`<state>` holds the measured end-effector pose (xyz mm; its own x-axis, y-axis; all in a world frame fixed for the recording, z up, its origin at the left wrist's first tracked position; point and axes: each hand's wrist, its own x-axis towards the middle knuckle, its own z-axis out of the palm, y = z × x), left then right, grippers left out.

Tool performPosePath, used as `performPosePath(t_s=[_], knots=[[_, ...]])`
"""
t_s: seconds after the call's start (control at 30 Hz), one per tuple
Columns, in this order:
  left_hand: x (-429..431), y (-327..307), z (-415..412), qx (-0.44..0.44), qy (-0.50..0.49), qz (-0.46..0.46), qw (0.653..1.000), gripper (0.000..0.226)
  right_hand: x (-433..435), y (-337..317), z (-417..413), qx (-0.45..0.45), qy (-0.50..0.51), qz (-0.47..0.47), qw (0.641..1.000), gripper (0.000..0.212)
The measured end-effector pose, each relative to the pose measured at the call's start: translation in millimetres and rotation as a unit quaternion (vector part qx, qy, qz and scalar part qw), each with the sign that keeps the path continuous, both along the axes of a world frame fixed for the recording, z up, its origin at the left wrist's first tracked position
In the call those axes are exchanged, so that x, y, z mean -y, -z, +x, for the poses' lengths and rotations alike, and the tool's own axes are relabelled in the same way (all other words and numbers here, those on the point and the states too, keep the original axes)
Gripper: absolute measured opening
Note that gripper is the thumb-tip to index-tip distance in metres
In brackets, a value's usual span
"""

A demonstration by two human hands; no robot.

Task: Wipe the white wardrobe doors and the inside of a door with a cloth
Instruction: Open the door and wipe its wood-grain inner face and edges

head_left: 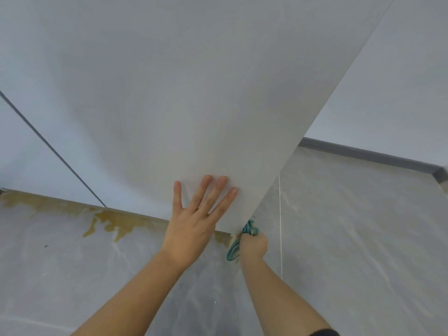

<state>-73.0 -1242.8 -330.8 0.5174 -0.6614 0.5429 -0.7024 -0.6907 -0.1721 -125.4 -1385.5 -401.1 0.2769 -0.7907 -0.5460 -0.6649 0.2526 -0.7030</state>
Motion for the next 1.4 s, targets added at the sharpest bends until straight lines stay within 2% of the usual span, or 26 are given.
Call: performPosePath(t_s=[0.07,0.2,0.33,0.47,0.7,0.83,0.93,1.0,1.03,1.13,1.23,1.3,1.4], knots=[[-1,-5,0,0.001,-0.007,-0.009,1.0,0.112,-5,-18,-3,0.05,0.016,-0.019,0.998,0.023],[3,-34,-2,0.002,-0.03,-0.042,0.999,0.108,-10,-93,-11,0.181,0.039,-0.04,0.982,0.036],[11,-104,-8,0.009,-0.027,-0.082,0.996,0.105,-16,-211,-16,0.302,0.053,-0.037,0.951,0.04],[17,-191,-10,0.023,-0.024,-0.112,0.993,0.108,-22,-327,-17,0.368,0.066,-0.052,0.926,0.038],[10,-420,6,0.061,-0.008,-0.158,0.985,0.105,-23,-577,-13,0.472,0.051,-0.141,0.869,0.03],[10,-561,12,0.096,-0.006,-0.189,0.977,0.098,-24,-724,-9,0.534,0.024,-0.202,0.821,0.054],[10,-663,17,0.119,-0.008,-0.205,0.972,0.087,-23,-820,-6,0.567,-0.005,-0.258,0.782,0.053],[8,-729,20,0.142,-0.007,-0.214,0.966,0.081,-25,-883,-4,0.59,-0.029,-0.319,0.741,0.038],[7,-753,21,0.149,-0.008,-0.218,0.964,0.081,-25,-909,-4,0.596,-0.042,-0.368,0.713,0.038],[-2,-833,29,0.176,-0.028,-0.226,0.958,0.082,-19,-993,8,0.582,-0.105,-0.547,0.592,0.037],[-16,-888,40,0.182,-0.057,-0.231,0.954,0.081,-3,-1049,28,0.497,-0.151,-0.707,0.479,0.039],[-23,-911,49,0.175,-0.073,-0.24,0.952,0.079,1,-1061,40,0.443,-0.163,-0.768,0.433,0.039],[-26,-927,60,0.165,-0.088,-0.257,0.948,0.074,6,-1046,44,0.403,-0.214,-0.824,0.336,0.022]])
